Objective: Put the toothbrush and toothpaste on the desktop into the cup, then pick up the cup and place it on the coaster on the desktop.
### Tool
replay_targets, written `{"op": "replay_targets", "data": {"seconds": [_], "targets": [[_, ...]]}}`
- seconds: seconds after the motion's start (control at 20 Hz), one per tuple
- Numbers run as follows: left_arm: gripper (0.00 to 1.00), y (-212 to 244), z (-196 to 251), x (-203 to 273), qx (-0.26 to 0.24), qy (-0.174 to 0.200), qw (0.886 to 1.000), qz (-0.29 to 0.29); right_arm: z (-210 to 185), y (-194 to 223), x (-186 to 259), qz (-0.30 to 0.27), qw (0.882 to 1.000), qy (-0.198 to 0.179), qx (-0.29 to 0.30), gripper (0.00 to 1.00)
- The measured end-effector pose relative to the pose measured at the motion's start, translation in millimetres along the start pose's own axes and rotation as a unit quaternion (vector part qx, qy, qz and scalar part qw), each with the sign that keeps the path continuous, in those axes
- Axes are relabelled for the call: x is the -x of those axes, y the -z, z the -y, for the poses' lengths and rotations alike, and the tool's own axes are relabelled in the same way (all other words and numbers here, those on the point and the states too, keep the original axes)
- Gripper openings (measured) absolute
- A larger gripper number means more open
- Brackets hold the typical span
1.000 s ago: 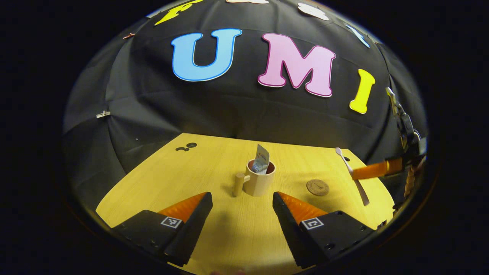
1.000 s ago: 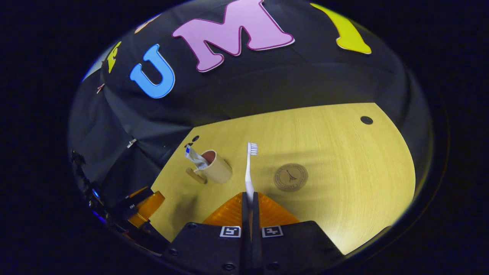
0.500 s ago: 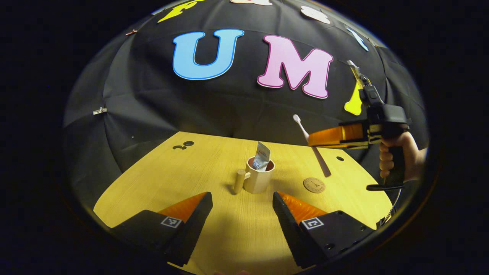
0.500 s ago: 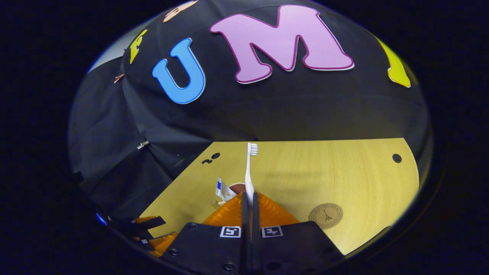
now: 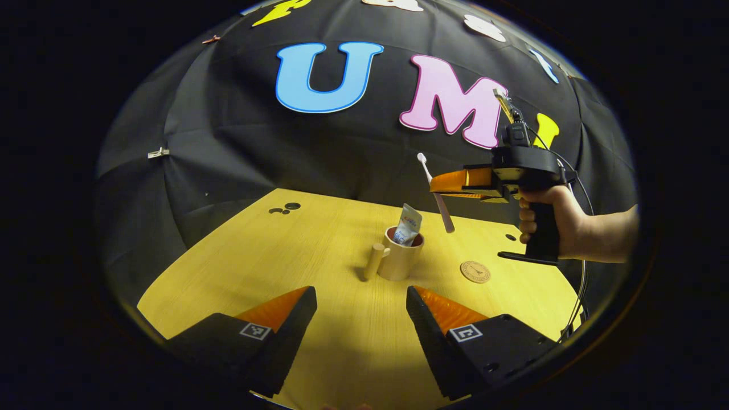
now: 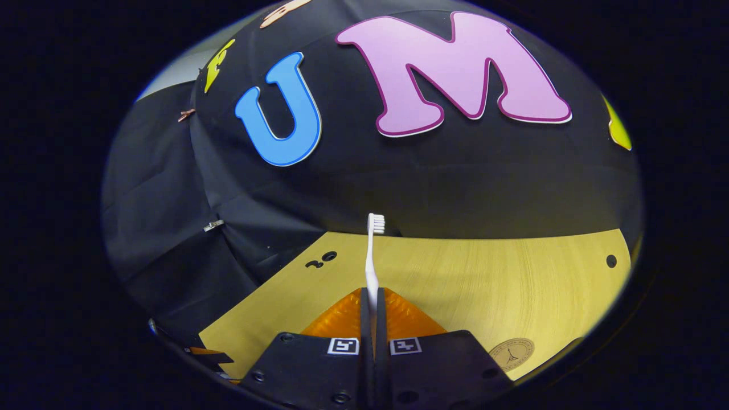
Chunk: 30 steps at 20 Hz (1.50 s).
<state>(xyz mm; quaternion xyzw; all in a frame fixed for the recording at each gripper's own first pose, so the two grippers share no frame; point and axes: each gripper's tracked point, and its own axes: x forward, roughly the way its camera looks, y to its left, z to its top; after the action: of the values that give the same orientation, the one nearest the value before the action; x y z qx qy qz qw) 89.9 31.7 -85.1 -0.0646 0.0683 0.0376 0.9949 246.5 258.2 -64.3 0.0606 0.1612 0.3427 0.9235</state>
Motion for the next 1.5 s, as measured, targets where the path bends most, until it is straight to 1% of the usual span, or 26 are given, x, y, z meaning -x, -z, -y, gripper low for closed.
{"op": "replay_targets", "data": {"seconds": [0.15, 0.4, 0.55, 0.65, 0.9, 1.1, 1.2, 1.25, 1.3, 1.35, 1.4, 1.5], "targets": [[0.97, 4, 1, 14, 0.007, -0.009, 1.0, -0.005, 5, 5, -19, 0.006, 1.0, 0.0, 0.002, 0.05], [0.98, 2, -2, 21, 0.053, -0.017, 0.998, -0.003, 10, 8, -40, 0.022, 1.0, -0.002, -0.003, 0.05], [0.98, -2, -2, 26, 0.06, -0.028, 0.998, -0.004, 11, 15, -54, 0.025, 1.0, -0.006, -0.01, 0.05], [0.98, -10, -1, 39, 0.061, -0.033, 0.998, -0.004, 14, 21, -62, 0.026, 1.0, -0.006, -0.007, 0.05], [0.98, -25, 0, 51, 0.051, -0.039, 0.998, -0.021, 18, 44, -69, 0.036, 0.999, -0.013, -0.015, 0.05], [0.98, -41, 7, 50, 0.034, -0.033, 0.998, -0.032, 19, 58, -64, 0.045, 0.999, -0.02, -0.006, 0.05], [0.98, -52, 12, 43, 0.023, -0.026, 0.999, -0.034, 19, 67, -56, 0.04, 0.999, -0.021, -0.007, 0.06], [0.98, -58, 14, 39, 0.018, -0.022, 0.999, -0.034, 20, 70, -50, 0.039, 0.999, -0.021, -0.01, 0.08], [0.98, -60, 18, 28, 0.01, -0.018, 0.999, -0.032, 22, 70, -44, 0.038, 0.999, -0.018, -0.014, 0.08], [0.98, -66, 19, 19, 0.004, -0.013, 0.999, -0.03, 25, 74, -38, 0.03, 0.999, -0.016, -0.016, 0.09], [0.98, -73, 19, 11, 0.001, -0.008, 1.0, -0.028, 29, 79, -29, 0.021, 1.0, -0.012, -0.016, 0.0], [0.98, -85, 16, -1, -0.001, 0.0, 1.0, -0.024, 33, 80, -14, 0.021, 1.0, -0.014, -0.009, 0.41]]}}
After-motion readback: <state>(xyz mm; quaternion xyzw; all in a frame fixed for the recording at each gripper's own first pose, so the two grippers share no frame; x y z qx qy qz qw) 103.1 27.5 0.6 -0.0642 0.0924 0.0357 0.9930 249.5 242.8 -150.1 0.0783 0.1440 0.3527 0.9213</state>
